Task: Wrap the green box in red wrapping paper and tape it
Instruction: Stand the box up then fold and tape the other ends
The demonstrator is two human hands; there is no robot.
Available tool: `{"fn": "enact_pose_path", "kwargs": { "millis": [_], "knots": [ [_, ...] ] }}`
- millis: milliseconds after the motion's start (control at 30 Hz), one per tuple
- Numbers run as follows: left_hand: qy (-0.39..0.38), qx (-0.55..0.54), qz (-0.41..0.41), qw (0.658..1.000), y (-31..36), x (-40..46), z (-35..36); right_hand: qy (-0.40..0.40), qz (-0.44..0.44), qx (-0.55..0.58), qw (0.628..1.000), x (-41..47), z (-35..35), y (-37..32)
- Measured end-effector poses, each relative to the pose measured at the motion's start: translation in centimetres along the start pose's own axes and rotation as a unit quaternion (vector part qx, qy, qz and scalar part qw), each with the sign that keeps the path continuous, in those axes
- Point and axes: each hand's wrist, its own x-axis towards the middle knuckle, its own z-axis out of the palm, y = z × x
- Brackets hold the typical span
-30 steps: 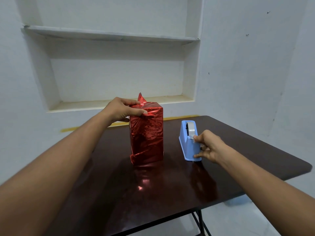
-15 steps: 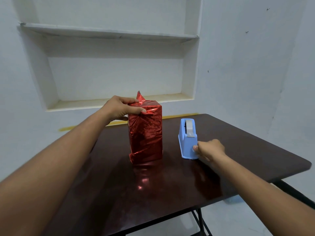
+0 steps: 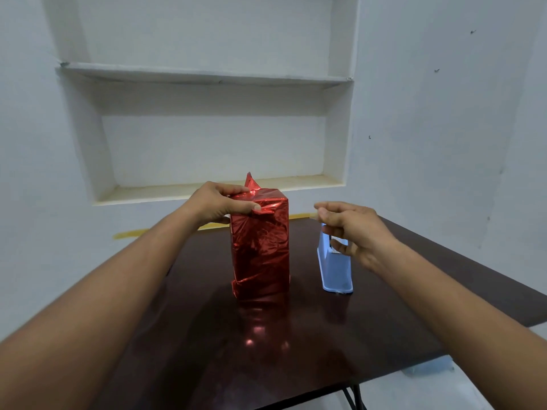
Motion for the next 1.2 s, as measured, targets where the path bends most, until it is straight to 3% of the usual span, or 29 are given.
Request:
{"fn": "enact_pose_path", "kwargs": {
  "millis": [233, 533, 767, 1200],
  "knots": [
    [0.003, -0.004, 0.005, 1.000, 0.2, -0.5, 0.3, -0.040, -0.001, -0.027, 0.999, 2.6, 4.6, -4.5],
    [0.001, -0.017, 0.003, 1.000, 0.0, -0.7, 0.2, -0.058, 0.042, -0.209, 0.975, 6.0, 9.9, -8.1],
    [-0.002, -0.018, 0.003, 1.000, -0.4, -0.1, 0.2, -0.090, 0.109, -0.253, 0.957, 5.9, 10.3, -8.8],
    [0.000, -0.010, 0.005, 1.000, -0.1, -0.4, 0.1, -0.126, 0.106, -0.315, 0.935, 4.4, 11.1, -9.6]
  ]
}}
